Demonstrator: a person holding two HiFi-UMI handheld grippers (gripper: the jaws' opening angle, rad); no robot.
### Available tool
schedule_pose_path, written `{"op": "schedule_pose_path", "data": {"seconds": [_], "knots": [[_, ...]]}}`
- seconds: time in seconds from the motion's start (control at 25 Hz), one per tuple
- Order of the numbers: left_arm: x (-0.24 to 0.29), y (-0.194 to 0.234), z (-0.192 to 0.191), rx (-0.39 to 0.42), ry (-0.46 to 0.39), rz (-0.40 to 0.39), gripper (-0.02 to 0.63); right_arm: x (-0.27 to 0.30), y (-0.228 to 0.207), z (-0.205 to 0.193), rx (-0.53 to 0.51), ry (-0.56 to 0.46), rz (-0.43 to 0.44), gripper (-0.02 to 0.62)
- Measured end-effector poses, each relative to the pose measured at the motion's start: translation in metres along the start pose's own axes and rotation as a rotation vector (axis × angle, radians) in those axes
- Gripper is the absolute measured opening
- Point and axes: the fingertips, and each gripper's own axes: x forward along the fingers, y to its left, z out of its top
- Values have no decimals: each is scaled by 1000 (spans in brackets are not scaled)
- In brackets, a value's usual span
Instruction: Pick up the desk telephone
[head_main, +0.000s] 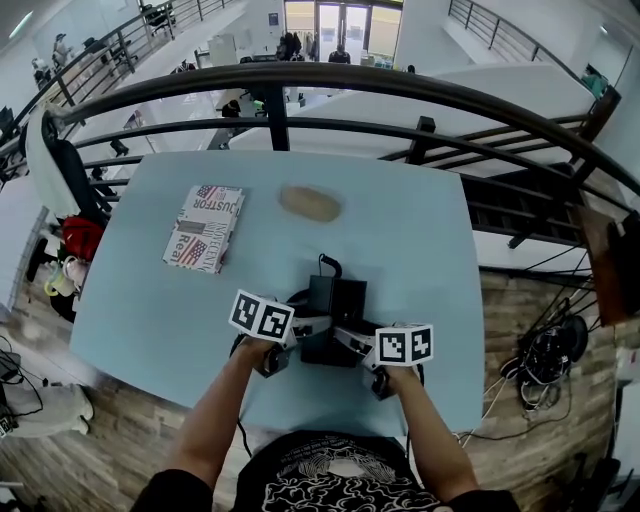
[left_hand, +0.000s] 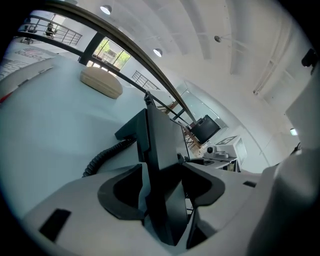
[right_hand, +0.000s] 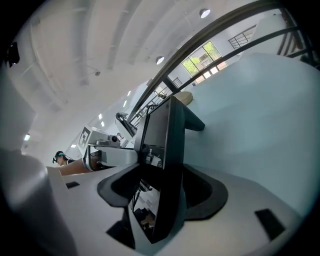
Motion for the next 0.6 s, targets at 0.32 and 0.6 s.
{"op": "schedule_pose_path", "data": {"seconds": [0.32,0.6], "knots": [[0,-4,-1,-38,-46,13,210,0,-1,-1,14,-4,4,253],[-2,-9,0,-67,-123,32,204,-3,2,0,16,-31,9,247]]}}
